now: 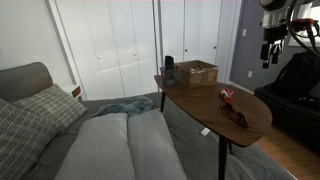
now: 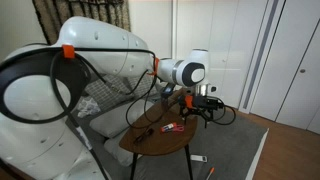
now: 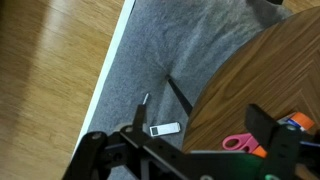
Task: Move the black and white object to the table
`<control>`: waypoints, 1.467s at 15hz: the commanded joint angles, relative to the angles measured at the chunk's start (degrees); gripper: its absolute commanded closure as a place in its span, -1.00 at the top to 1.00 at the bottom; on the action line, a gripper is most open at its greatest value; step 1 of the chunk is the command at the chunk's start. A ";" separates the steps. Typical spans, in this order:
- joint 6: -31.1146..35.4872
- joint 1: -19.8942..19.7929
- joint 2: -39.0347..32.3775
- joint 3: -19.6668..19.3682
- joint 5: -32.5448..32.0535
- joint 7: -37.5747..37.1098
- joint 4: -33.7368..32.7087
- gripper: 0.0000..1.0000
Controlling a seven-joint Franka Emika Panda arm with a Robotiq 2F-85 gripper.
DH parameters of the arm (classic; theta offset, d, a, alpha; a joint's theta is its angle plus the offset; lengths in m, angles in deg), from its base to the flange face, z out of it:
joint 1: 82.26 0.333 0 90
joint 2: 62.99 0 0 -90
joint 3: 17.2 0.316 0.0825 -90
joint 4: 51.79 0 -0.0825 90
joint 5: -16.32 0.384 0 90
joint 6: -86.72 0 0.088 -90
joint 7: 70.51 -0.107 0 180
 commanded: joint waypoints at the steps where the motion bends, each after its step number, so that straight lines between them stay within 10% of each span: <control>1: -0.09 -0.84 -0.07 0.78 0.21 0.17 -0.09 1.00; 9: 2.27 2.06 1.35 3.23 10.29 -2.72 -5.75 1.00; 18: 15.47 5.73 -15.86 9.85 19.17 -15.74 -28.83 1.00; 22: 15.29 5.51 -16.75 12.58 17.87 -15.83 -28.40 1.00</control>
